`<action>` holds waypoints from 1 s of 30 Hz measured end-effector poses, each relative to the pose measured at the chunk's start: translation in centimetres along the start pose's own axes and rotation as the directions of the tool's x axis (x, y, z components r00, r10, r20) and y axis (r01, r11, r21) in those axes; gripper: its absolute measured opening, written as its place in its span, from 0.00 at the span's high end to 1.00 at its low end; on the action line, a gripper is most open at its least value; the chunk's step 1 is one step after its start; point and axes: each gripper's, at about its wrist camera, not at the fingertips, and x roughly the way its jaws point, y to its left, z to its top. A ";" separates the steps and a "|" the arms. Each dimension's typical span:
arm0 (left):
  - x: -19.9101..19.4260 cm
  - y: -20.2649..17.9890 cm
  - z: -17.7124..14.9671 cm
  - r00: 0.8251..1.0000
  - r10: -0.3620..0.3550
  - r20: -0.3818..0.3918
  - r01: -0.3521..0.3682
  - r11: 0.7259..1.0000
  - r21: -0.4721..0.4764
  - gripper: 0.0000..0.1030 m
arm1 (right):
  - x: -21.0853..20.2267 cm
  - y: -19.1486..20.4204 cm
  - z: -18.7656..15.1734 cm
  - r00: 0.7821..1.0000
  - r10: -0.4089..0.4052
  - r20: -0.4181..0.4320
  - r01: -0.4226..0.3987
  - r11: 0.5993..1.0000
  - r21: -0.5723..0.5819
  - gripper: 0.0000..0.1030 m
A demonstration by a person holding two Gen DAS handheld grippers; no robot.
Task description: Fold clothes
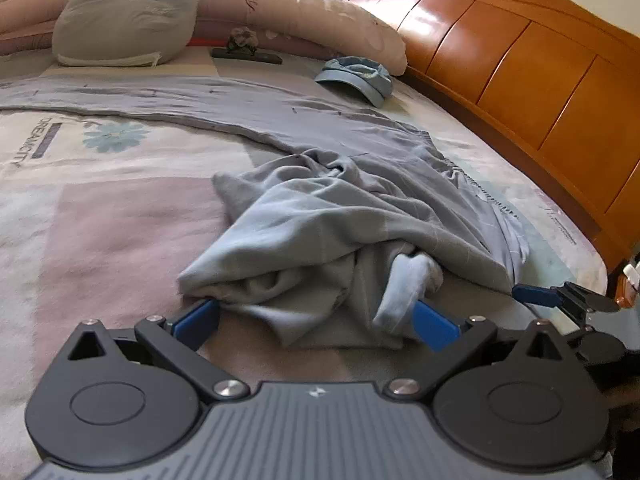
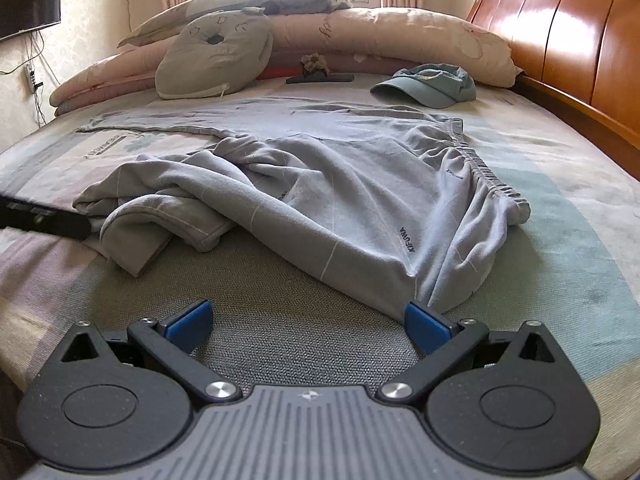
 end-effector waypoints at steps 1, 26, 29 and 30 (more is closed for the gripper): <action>0.3 -0.4 0.1 1.000 0.005 -0.001 -0.005 1.000 0.009 0.01 | 0.0 0.0 -0.1 1.000 0.002 0.003 -0.002 1.000 -0.001 0.00; -5.6 1.5 1.3 0.992 0.125 -0.004 -0.125 0.992 0.006 0.01 | 4.6 7.1 6.3 0.944 0.314 -0.097 -0.320 0.946 -0.045 0.00; -6.8 2.4 0.7 0.992 0.128 0.013 -0.128 0.992 -0.009 0.01 | 6.3 7.2 7.1 0.944 0.313 -0.106 -0.317 0.948 -0.025 0.00; -7.0 2.8 0.6 0.991 0.133 0.017 -0.132 0.991 -0.015 0.01 | 6.7 7.4 7.2 0.947 0.302 -0.110 -0.306 0.951 -0.029 0.00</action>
